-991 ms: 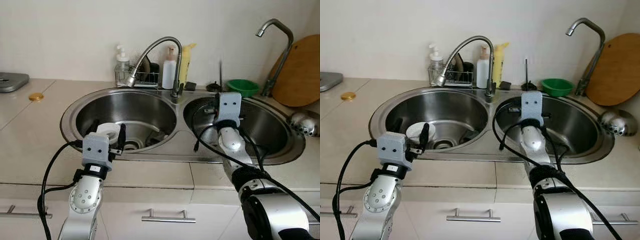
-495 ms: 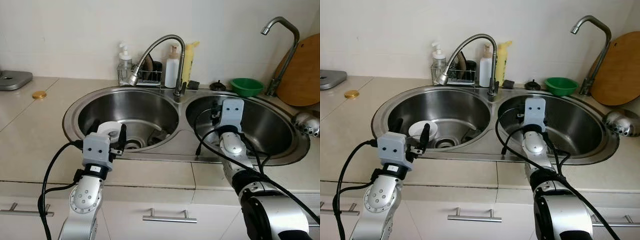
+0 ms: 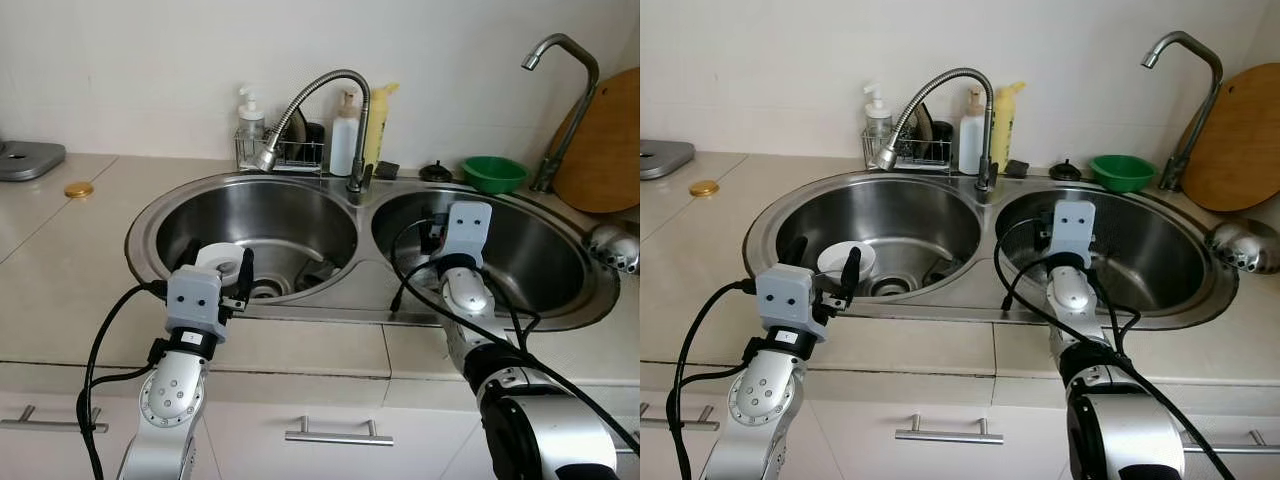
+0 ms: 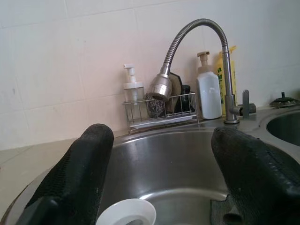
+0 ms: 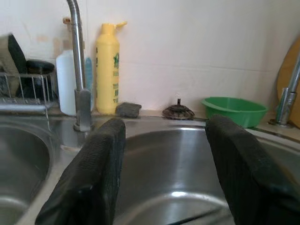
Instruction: Kitchen organization
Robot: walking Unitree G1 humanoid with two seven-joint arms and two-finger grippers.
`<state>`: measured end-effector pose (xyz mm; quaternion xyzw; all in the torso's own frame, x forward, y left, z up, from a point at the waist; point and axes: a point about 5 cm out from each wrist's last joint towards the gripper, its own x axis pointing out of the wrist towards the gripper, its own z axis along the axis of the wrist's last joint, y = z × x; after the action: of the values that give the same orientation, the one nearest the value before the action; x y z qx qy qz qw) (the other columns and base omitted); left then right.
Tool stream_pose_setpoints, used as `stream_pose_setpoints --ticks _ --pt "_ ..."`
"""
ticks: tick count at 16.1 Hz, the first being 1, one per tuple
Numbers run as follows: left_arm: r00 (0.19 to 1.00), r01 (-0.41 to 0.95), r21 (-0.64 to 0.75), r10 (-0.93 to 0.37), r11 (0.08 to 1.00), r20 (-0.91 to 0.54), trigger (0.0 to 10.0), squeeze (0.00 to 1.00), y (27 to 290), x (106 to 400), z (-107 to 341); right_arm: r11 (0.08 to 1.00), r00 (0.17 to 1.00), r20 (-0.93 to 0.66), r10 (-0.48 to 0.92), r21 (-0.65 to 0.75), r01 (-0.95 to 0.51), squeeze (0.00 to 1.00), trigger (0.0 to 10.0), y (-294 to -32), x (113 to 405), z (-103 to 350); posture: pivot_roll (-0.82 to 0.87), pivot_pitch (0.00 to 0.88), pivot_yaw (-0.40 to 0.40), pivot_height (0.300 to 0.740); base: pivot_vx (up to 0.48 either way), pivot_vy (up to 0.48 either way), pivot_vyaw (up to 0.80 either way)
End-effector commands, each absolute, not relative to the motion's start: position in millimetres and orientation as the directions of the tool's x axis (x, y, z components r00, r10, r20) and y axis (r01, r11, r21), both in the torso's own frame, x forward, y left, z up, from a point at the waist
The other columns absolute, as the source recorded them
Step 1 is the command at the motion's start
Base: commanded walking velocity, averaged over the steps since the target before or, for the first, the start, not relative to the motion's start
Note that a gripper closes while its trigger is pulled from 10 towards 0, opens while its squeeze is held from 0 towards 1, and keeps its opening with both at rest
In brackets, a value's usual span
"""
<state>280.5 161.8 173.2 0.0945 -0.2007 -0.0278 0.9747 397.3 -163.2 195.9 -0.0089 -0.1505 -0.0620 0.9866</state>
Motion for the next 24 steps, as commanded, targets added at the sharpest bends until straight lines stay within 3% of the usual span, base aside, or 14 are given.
stream_pose_setpoints --ticks 1,6,7,8,15,24 --pt "0.921 0.023 0.199 -0.098 0.98 0.377 10.0 0.0 160 279 171 0.995 0.934 0.343 -0.101 0.037 0.094 1.0 10.0 -158 397 205 0.09 0.0 -0.043 0.74 0.0 0.0 0.0" --pt "0.924 0.034 0.19 -0.103 0.981 0.368 10.0 0.0 160 278 170 0.991 0.906 0.409 0.107 0.03 -0.13 1.0 10.0 -115 380 201 0.08 0.0 -0.044 0.74 0.0 0.0 0.0" --pt "0.924 0.036 0.182 -0.102 0.983 0.368 10.0 0.0 160 278 170 0.985 0.885 0.437 0.158 -0.003 -0.174 0.74 10.0 -105 371 202 0.08 0.0 -0.043 0.74 0.0 0.0 0.0" --pt "0.924 0.037 0.179 -0.101 0.983 0.368 10.0 0.0 160 278 170 0.978 0.866 0.46 0.194 -0.026 -0.205 0.0 10.0 -98 364 203 0.08 0.0 -0.04 0.74 0.0 0.0 0.0" --pt "0.906 0.058 0.222 -0.145 0.973 0.398 10.0 0.0 155 278 177 0.969 0.874 0.429 0.228 -0.016 -0.245 0.0 10.0 -85 340 191 0.07 0.0 -0.035 0.74 0.0 0.039 0.0" --pt "0.885 0.087 0.256 -0.193 0.963 0.425 10.0 0.0 148 274 180 0.963 0.873 0.416 0.255 -0.028 -0.268 0.0 10.0 -78 330 194 0.08 0.0 -0.043 0.74 0.0 0.467 0.0"
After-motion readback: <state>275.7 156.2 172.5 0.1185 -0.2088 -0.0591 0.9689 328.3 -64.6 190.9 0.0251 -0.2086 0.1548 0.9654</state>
